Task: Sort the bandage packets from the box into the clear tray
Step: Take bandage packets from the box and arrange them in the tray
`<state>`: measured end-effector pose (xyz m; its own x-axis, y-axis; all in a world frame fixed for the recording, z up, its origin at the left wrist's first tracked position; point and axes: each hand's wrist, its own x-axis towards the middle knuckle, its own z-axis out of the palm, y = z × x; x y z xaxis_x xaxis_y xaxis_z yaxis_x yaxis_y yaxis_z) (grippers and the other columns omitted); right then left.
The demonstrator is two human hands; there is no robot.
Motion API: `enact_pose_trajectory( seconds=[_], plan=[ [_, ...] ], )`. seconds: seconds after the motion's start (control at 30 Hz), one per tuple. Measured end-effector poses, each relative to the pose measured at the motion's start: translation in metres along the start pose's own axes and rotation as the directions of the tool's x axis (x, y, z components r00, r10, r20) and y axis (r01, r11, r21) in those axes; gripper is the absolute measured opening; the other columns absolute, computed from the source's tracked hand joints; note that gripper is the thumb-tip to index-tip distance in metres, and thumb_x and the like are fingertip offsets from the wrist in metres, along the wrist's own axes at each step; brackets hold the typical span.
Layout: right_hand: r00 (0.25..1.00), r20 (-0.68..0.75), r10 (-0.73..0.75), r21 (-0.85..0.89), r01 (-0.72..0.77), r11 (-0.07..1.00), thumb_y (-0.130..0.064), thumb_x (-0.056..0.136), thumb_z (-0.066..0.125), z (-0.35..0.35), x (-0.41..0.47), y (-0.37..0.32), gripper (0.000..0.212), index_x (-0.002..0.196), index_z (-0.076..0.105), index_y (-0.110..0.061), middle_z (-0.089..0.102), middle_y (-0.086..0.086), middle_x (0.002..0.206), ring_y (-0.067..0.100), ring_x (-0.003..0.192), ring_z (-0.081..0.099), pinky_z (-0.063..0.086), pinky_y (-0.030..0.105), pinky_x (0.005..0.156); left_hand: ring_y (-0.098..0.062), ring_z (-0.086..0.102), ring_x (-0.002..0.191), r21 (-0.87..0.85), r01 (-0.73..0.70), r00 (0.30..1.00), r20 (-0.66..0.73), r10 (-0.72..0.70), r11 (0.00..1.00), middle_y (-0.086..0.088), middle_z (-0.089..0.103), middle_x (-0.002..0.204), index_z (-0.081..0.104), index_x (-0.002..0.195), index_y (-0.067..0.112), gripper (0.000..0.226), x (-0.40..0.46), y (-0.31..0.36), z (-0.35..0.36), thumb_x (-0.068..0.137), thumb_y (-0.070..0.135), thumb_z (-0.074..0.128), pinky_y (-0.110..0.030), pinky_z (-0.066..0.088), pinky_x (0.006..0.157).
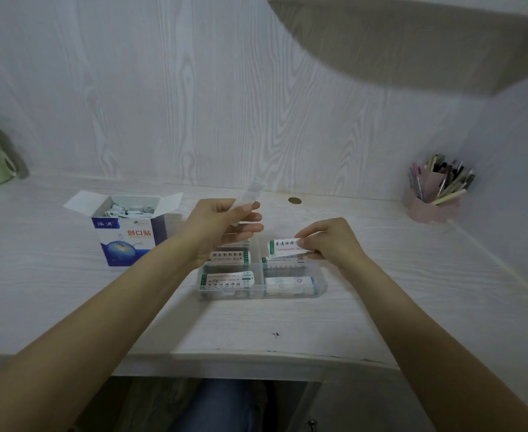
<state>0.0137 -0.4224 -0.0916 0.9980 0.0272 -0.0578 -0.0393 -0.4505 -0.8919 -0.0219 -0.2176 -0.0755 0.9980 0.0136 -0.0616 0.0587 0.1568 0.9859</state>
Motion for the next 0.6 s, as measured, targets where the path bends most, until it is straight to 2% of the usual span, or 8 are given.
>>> enact_pose_trajectory(
  seconds=[0.13,0.2,0.27,0.4,0.47,0.5,0.57,0.6],
  plan=[
    [0.992,0.052,-0.112,-0.356,0.123,0.926,-0.004,0.080,0.072,0.008,0.002,0.000,0.008,0.086,0.074,-0.008,0.064,-0.001,0.070,0.003,0.059,0.057,0.041,0.005,0.050,-0.017,0.072,0.078,0.019,-0.023,1.000,0.006,0.023,1.000,-0.011,0.072,0.095,0.068,0.102,0.005,0.016,0.000,0.003,-0.001,0.092,0.011,0.057,-0.022,0.059,0.068],
    [0.986,0.088,-0.139,-0.450,0.164,0.878,-0.006,0.079,0.073,0.014,0.003,0.000,0.007,0.085,0.075,-0.010,0.068,0.001,0.076,0.005,0.065,0.060,0.047,0.012,0.061,-0.016,0.072,0.075,0.038,-0.022,1.000,0.017,0.021,0.999,-0.010,0.072,0.093,0.067,0.100,0.006,0.015,0.000,0.006,-0.001,0.093,0.012,0.055,-0.021,0.058,0.066],
    [0.986,0.111,-0.126,-0.520,0.166,0.838,-0.007,0.080,0.072,0.020,0.006,-0.001,0.006,0.083,0.075,-0.011,0.071,0.003,0.083,0.013,0.075,0.064,0.053,0.025,0.071,-0.016,0.072,0.074,0.087,-0.009,0.999,0.050,0.005,0.996,-0.008,0.073,0.090,0.067,0.099,0.006,0.015,-0.001,0.006,0.000,0.095,0.011,0.054,-0.021,0.058,0.065],
    [0.984,0.142,-0.106,-0.648,0.174,0.741,-0.012,0.080,0.072,0.025,0.007,-0.003,0.006,0.084,0.076,-0.013,0.072,0.002,0.087,0.016,0.082,0.064,0.052,0.029,0.070,-0.016,0.072,0.071,0.172,-0.001,0.996,0.092,-0.015,0.985,-0.008,0.074,0.085,0.066,0.100,0.005,0.014,-0.003,0.007,0.002,0.094,0.010,0.055,-0.021,0.057,0.059],
    [0.978,0.113,-0.173,-0.580,0.206,0.788,-0.017,0.082,0.071,0.023,0.005,-0.005,0.006,0.084,0.076,-0.013,0.072,0.000,0.086,0.014,0.081,0.063,0.051,0.028,0.071,-0.016,0.072,0.069,0.185,0.001,0.996,0.085,-0.016,0.983,-0.010,0.074,0.083,0.067,0.100,0.004,0.014,-0.003,0.008,0.003,0.092,0.010,0.057,-0.020,0.057,0.057],
    [0.976,0.072,-0.208,-0.472,0.217,0.855,-0.022,0.085,0.069,0.022,0.003,-0.008,0.011,0.085,0.075,-0.013,0.071,-0.001,0.084,0.012,0.077,0.061,0.048,0.025,0.069,-0.016,0.072,0.068,0.195,-0.001,0.997,0.082,-0.015,0.981,-0.011,0.074,0.083,0.067,0.100,0.003,0.014,-0.003,0.008,0.003,0.092,0.010,0.058,-0.019,0.056,0.056],
    [0.988,-0.010,-0.155,-0.080,0.154,0.985,-0.037,0.092,0.058,0.016,-0.004,-0.019,0.029,0.088,0.073,-0.012,0.069,0.001,0.077,0.011,0.065,0.056,0.042,0.023,0.062,-0.016,0.071,0.064,0.235,-0.017,0.996,0.089,-0.004,0.972,-0.012,0.073,0.081,0.067,0.100,0.002,0.013,-0.002,0.005,0.004,0.092,0.008,0.058,-0.019,0.056,0.055],
    [0.997,0.015,-0.078,0.125,0.076,0.989,-0.044,0.094,0.051,0.013,-0.008,-0.026,0.039,0.089,0.071,-0.011,0.069,0.004,0.075,0.012,0.059,0.054,0.039,0.023,0.058,-0.015,0.071,0.063,0.266,-0.027,0.995,0.101,0.000,0.963,-0.012,0.073,0.080,0.067,0.099,0.003,0.013,-0.001,0.004,0.004,0.092,0.008,0.057,-0.020,0.056,0.055]
  ],
)
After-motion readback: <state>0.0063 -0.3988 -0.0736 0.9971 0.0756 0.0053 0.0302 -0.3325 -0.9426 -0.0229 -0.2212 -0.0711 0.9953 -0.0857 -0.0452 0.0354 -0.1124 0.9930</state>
